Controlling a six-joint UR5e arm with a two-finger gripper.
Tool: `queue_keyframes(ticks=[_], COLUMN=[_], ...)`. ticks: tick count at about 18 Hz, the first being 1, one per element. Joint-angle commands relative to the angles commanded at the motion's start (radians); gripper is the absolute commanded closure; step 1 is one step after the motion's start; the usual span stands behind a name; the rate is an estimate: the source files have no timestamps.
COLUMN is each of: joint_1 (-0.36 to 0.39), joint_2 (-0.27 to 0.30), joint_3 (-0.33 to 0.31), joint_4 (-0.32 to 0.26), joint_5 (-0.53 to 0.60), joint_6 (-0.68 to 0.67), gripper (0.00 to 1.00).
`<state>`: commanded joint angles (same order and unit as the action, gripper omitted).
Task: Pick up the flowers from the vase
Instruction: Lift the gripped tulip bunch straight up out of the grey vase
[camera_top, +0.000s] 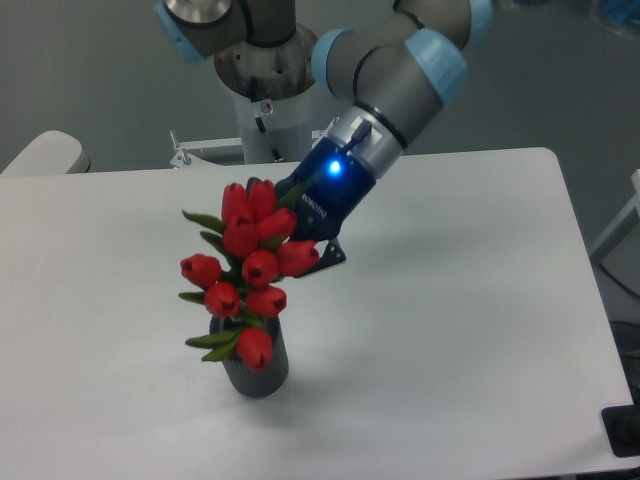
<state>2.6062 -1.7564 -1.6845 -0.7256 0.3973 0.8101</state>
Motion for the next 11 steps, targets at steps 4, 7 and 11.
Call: queue_keyframes(ticks=[4, 7, 11], joint_1=[0.014, 0.031, 0.075], joint_2=[0.002, 0.0, -0.017], joint_3=[0.052, 0.089, 0.123], joint_4=[0.0, -0.002, -0.002], joint_5=[0.0, -0.027, -0.046], joint_6=[-0.045, -0.081, -0.075], gripper=[0.67, 0.68, 0.68])
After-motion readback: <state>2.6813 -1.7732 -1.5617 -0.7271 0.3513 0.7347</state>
